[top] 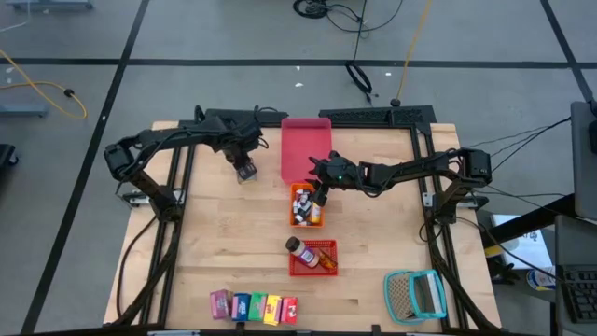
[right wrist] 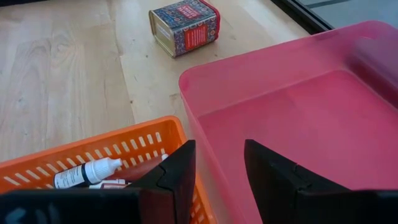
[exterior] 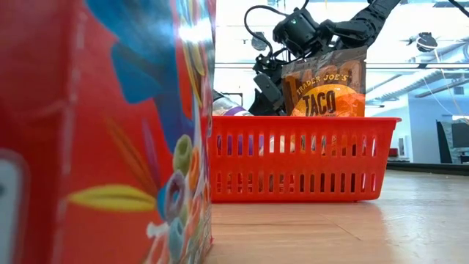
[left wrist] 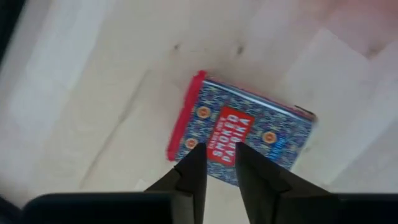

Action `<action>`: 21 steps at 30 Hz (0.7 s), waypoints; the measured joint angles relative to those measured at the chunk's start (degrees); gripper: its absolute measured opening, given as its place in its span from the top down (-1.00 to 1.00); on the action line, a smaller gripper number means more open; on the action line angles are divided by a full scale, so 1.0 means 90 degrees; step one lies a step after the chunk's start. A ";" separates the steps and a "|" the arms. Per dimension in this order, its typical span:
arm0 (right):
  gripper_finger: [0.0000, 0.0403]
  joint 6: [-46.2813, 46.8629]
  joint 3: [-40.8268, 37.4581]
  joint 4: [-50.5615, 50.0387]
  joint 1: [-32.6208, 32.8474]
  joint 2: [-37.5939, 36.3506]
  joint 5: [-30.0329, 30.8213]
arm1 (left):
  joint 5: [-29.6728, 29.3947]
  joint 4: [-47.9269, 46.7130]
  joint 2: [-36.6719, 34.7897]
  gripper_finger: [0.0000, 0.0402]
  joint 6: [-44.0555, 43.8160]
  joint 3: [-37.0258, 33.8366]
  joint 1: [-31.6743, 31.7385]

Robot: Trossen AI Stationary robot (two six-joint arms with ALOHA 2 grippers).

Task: Pick & Place Kitchen Items
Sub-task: Put the red seasoning can into the red basket

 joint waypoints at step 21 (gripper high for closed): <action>0.34 -0.0119 0.0000 0.0000 0.0000 0.0000 -0.0012 | 0.0074 -0.0165 0.0056 -0.10 -0.0991 0.0000 0.0038</action>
